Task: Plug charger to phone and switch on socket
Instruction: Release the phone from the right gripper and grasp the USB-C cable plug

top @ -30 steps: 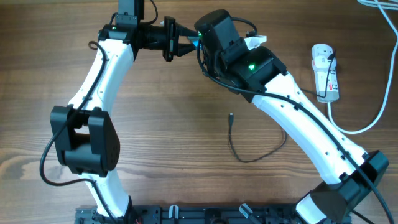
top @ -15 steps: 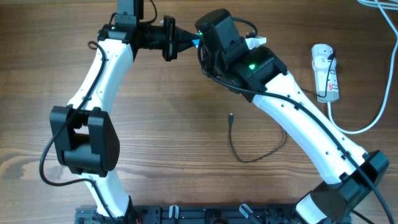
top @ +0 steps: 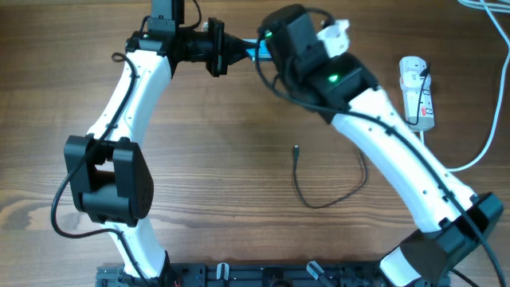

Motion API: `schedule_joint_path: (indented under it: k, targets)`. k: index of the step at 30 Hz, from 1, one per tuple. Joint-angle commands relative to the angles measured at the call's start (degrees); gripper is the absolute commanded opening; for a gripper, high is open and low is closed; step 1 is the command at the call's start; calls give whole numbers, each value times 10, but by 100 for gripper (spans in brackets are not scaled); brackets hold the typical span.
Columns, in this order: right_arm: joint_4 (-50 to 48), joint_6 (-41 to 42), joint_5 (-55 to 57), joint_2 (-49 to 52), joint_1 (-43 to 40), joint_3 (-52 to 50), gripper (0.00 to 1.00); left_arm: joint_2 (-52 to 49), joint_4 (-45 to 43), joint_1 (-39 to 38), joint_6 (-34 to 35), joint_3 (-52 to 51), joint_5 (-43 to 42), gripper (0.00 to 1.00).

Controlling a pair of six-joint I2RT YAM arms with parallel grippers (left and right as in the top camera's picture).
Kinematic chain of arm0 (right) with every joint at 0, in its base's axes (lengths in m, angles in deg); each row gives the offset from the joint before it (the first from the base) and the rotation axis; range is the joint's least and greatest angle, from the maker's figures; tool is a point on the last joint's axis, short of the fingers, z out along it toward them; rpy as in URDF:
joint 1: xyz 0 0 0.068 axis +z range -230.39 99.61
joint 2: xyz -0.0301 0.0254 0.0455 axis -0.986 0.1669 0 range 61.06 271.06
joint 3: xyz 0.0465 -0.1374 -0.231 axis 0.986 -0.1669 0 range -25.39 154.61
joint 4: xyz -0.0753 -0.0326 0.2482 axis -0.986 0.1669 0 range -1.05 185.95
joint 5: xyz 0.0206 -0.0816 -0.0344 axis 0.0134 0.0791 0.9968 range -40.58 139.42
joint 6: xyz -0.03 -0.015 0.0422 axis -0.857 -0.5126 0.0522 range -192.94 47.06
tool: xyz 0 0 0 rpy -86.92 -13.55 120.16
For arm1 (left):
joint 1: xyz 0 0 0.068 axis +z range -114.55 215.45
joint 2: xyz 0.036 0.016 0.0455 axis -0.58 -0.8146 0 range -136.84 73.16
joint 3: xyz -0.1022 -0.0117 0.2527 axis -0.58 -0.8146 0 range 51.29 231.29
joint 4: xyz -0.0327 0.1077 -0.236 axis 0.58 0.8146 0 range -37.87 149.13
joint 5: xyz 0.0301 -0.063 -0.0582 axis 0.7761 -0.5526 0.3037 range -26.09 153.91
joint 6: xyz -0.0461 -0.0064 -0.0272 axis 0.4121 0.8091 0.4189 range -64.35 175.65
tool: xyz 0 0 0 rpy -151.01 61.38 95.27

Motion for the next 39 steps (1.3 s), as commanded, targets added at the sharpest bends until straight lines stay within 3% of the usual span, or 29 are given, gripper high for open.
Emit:
schedule_joint_path:
  k: [1, 5, 9, 12, 17, 31, 39]
  targets:
    - [27, -252, -57, -33, -60, 0, 100, 17, -9, 14, -114, 1, 19, 4]
    - [90, -371, -122, -31, -120, 0, 100, 17, -9, 35, -202, 1, 39, 4]
    - [181, -384, -125, -31, -156, -1, 100, 16, 12, 60, -231, 1, 111, 4]
    - [233, -493, -155, -22, -150, -1, 99, 16, 42, 76, -283, 1, 186, 4]
    - [256, -529, -209, 4, -118, -7, 94, 16, 71, 78, -304, 1, 235, 4]
    - [153, -533, -252, 28, -91, -246, 95, 16, 78, 78, -331, 1, 235, 4]
    - [92, -542, -251, 44, -64, -304, 80, 16, 79, 77, -331, 1, 235, 4]
